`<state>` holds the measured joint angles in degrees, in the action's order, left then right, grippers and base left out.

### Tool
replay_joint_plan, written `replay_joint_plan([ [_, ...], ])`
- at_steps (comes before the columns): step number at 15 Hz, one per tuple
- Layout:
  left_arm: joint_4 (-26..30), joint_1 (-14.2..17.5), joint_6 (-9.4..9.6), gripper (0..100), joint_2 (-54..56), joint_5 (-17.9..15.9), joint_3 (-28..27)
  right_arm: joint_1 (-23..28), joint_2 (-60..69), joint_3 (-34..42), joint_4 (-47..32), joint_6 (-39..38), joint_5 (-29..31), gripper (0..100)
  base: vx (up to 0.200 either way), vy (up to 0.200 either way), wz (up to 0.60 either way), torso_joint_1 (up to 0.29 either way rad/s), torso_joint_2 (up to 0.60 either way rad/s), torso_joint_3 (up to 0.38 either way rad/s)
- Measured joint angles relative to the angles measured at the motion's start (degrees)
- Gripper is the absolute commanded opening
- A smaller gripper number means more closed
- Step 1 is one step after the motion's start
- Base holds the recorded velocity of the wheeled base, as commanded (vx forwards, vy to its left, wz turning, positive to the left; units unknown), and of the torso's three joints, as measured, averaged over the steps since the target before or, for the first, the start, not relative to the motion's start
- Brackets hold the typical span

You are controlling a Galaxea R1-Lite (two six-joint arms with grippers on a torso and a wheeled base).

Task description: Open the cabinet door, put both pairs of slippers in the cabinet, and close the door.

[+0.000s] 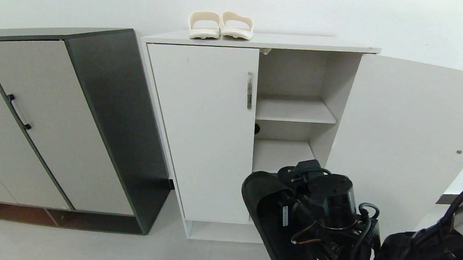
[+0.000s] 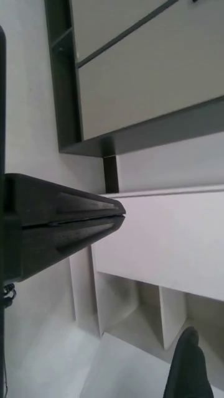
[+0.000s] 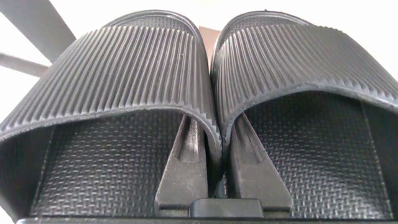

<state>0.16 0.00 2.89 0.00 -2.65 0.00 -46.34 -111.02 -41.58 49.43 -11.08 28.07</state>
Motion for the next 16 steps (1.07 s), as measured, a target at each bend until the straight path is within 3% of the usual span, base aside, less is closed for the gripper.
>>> replay_joint_plan([
  [2,0.00,0.00,0.01,0,0.00,-0.02,0.00,0.15,-0.89,-0.01,-0.04,-0.09,0.04,0,0.000,-0.200,0.00,0.007,0.00,0.005],
  [10,-0.02,0.00,-1.04,0,0.00,-0.02,0.00,1.35,-9.52,-8.67,-0.39,-0.07,2.13,0,0.000,0.000,0.00,0.000,0.00,0.000],
  [16,0.00,-0.02,-1.08,0,0.00,0.00,0.00,1.33,-14.45,-10.56,-0.15,-0.84,3.51,0,0.000,0.000,0.00,0.000,0.00,0.000],
])
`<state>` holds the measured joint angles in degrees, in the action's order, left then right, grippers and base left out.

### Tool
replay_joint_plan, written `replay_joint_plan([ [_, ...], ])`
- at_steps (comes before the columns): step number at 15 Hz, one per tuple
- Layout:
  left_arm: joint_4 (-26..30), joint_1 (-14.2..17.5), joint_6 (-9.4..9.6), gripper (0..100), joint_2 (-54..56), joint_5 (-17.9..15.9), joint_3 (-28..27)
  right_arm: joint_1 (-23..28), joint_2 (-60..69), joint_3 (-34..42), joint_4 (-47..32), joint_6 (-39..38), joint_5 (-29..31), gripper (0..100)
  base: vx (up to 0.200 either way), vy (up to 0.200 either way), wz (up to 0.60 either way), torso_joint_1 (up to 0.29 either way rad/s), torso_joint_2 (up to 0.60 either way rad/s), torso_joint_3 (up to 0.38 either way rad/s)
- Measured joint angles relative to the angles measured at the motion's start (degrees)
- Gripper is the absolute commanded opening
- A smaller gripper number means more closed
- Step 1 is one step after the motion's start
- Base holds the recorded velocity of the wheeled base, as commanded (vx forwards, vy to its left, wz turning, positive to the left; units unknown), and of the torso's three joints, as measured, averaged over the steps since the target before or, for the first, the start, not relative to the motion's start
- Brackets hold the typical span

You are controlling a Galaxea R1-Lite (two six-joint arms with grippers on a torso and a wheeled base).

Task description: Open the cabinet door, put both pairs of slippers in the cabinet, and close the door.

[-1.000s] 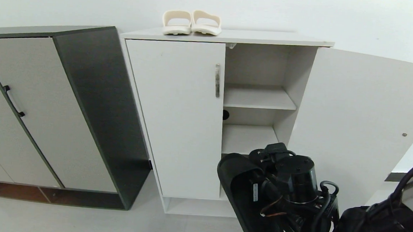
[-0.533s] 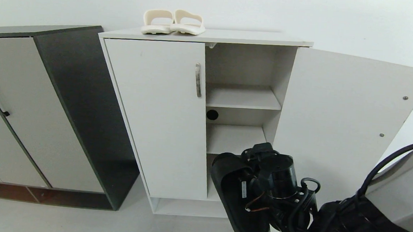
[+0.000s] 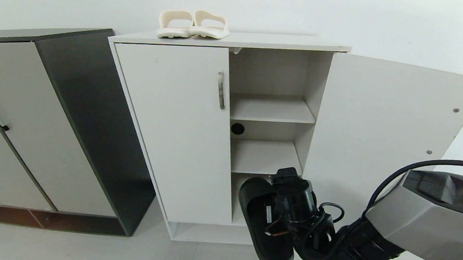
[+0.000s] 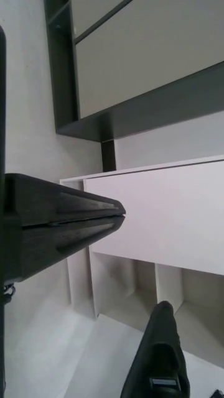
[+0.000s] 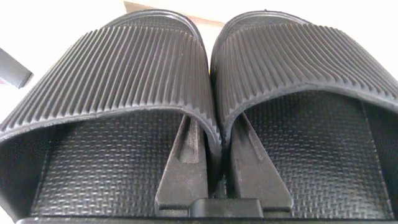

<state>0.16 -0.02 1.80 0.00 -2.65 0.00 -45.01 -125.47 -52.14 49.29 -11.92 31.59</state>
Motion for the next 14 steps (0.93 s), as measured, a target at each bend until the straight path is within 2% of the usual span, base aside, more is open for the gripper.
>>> replay_joint_plan([
  [3,0.00,0.02,0.02,0,-0.05,0.00,0.00,0.20,-0.80,-0.32,0.00,-0.11,0.02,0,0.000,0.000,0.00,0.001,0.00,-0.045],
  [9,0.02,0.00,0.05,0,-0.07,0.00,0.00,-0.06,-1.40,-1.58,0.04,-0.91,0.22,0,0.000,0.000,0.00,0.002,0.00,-0.186],
  [12,0.02,0.02,0.05,0,-0.10,0.02,0.00,-0.90,-1.40,-2.35,0.91,-0.66,5.28,0,0.000,0.000,0.00,0.007,0.00,-0.199],
  [14,0.02,-0.02,0.05,0,-0.10,0.00,0.00,-1.55,-1.44,-2.51,2.30,-0.39,5.83,0,0.000,0.000,0.00,-0.002,0.00,-0.203],
])
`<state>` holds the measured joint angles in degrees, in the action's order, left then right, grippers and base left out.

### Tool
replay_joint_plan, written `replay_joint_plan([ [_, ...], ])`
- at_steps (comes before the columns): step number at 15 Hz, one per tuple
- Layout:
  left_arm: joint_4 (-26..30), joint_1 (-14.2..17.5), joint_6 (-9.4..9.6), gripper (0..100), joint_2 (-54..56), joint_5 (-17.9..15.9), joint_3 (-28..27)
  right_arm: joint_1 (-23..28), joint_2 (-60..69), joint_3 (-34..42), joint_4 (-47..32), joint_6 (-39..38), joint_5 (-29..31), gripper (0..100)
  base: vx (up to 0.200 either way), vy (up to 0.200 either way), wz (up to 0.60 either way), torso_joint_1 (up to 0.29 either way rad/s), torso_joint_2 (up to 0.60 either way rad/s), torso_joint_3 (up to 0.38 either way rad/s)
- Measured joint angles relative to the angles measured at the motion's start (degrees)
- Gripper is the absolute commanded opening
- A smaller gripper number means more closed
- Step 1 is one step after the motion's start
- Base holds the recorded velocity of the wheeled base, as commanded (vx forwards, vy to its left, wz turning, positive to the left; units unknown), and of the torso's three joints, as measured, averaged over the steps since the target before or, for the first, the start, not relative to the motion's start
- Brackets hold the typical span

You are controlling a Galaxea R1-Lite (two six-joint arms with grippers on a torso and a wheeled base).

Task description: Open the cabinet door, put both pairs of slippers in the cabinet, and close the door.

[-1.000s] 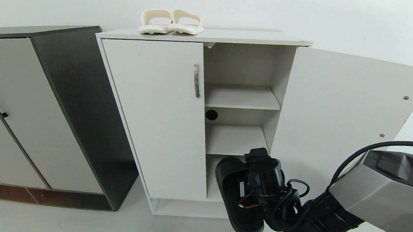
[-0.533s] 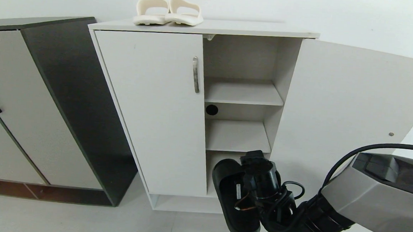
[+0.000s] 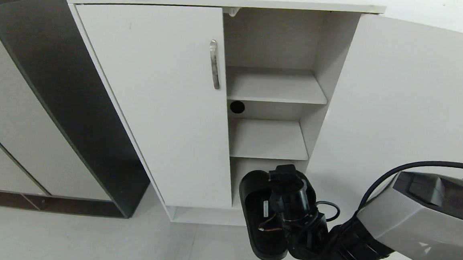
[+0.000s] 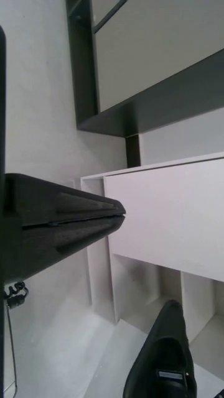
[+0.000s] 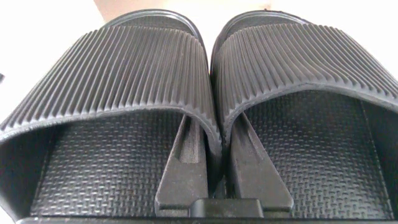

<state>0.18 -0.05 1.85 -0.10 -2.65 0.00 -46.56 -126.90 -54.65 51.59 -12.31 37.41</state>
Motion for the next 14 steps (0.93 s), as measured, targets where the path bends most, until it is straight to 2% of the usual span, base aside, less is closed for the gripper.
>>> replay_joint_plan([
  [5,0.00,0.05,0.00,0,0.00,0.00,0.00,-0.44,-0.57,-0.30,7.03,1.15,0.17,0,0.000,0.000,0.00,0.004,0.00,-0.170],
  [11,-0.02,0.05,-0.11,0,0.02,0.00,0.00,0.09,-4.22,-0.11,21.21,6.57,1.62,0,0.000,0.000,0.00,0.000,0.00,0.000],
  [14,-0.02,0.05,-0.09,0,0.02,0.00,0.00,0.45,-5.49,0.02,21.81,7.23,1.72,0,0.000,0.000,0.00,0.000,0.00,0.000],
])
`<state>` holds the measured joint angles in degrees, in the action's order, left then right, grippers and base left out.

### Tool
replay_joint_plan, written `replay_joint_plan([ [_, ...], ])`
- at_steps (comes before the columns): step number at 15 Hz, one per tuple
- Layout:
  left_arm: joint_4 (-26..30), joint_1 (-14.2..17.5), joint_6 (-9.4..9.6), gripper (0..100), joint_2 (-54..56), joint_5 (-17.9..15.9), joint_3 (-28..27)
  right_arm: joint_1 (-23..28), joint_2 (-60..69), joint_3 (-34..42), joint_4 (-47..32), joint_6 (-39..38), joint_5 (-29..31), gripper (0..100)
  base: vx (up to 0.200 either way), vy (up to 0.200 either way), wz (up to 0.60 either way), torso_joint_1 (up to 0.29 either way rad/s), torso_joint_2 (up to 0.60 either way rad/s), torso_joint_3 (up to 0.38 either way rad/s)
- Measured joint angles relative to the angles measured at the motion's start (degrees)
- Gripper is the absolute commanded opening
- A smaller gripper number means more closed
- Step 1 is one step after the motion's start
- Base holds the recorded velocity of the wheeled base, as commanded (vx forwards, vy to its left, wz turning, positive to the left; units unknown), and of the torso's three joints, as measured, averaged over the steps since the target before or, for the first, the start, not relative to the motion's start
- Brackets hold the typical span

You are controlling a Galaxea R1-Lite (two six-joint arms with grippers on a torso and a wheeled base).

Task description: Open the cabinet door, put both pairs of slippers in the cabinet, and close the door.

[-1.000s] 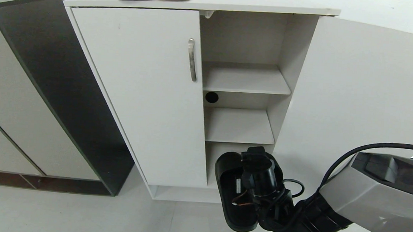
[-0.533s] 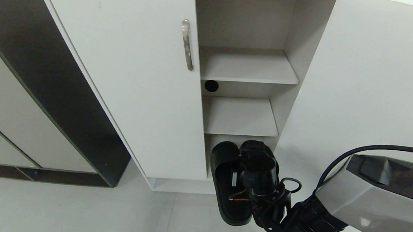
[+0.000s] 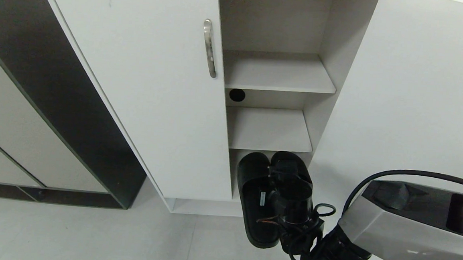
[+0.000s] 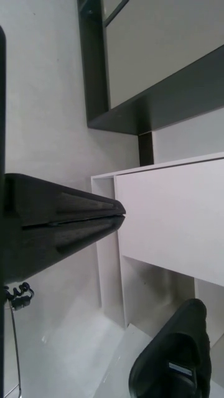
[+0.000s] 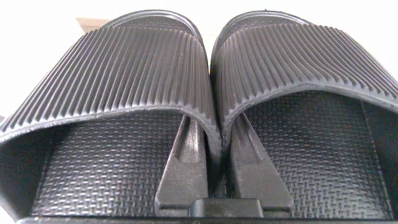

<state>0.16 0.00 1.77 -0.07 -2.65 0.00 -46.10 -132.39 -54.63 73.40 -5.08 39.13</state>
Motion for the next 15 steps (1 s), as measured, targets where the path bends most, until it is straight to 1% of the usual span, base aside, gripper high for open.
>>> replay_joint_plan([
  [3,0.00,0.00,0.00,0,-0.02,0.00,0.00,0.52,-0.13,0.05,1.51,1.39,0.74,0,0.000,0.000,0.00,0.000,0.00,0.000],
  [12,0.05,-0.02,0.09,0,-0.02,0.00,0.00,1.79,-0.60,-0.39,1.54,2.00,0.77,0,0.200,0.000,0.00,0.003,0.00,0.003],
  [15,0.00,0.00,0.01,0,-0.02,-0.02,0.00,2.65,-0.61,-0.91,1.46,2.08,0.33,0,0.000,0.000,0.00,0.000,0.00,0.000],
])
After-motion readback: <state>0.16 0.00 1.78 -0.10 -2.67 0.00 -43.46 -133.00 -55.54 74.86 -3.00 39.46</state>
